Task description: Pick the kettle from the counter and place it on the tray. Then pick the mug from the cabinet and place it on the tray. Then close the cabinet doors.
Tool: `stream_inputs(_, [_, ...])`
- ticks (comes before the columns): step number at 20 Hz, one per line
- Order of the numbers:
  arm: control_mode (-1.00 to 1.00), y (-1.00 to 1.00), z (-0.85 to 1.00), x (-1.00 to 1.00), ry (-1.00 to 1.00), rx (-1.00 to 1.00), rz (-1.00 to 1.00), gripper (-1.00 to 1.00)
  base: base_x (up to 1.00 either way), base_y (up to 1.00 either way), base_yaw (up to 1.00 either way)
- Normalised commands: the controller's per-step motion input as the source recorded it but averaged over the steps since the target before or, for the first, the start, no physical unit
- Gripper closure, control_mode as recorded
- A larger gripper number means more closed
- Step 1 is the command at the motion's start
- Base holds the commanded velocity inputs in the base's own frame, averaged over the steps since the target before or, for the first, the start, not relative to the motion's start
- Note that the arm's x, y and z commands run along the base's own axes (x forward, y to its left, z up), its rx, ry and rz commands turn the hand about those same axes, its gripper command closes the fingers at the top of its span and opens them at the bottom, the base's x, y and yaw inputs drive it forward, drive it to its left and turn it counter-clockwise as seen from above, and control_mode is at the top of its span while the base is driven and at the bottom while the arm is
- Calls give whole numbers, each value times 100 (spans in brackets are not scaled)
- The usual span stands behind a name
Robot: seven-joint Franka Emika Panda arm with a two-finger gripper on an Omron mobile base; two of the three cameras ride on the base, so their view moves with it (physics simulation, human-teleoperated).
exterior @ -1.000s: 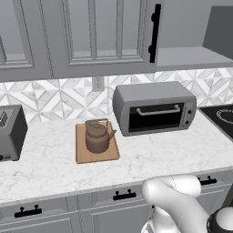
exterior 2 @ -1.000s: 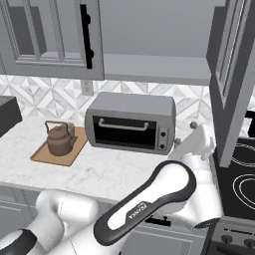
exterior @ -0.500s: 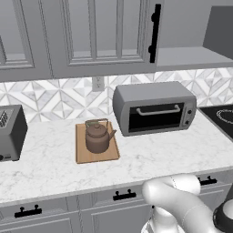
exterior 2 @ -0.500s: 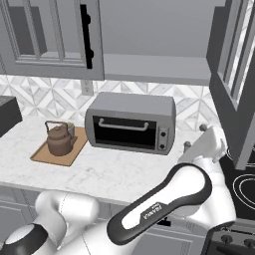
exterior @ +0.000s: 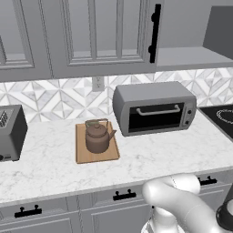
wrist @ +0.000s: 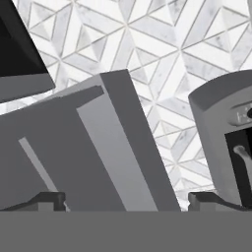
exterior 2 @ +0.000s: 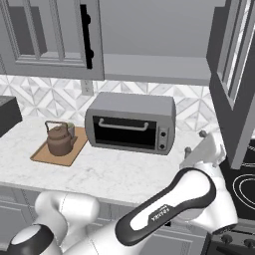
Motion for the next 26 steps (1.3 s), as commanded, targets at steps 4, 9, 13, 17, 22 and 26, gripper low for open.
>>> stream_inputs(4, [-100,-38,-48,14,4,3,11,-100,0,0,0])
stream_inputs(9, [-100,-58,1,3,1,4,8,-100,0,0,0])
stream_inputs(13, [-100,-47,11,-2,0,0,2,-100,0,0,0])
stream_inputs(17, [-100,-27,37,-25,0,0,5,-100,0,0,0])
stream_inputs(22, [-100,0,51,-28,0,-7,2,-100,0,0,0])
stream_inputs(26, [-100,23,57,-12,0,-15,2,-100,0,0,0])
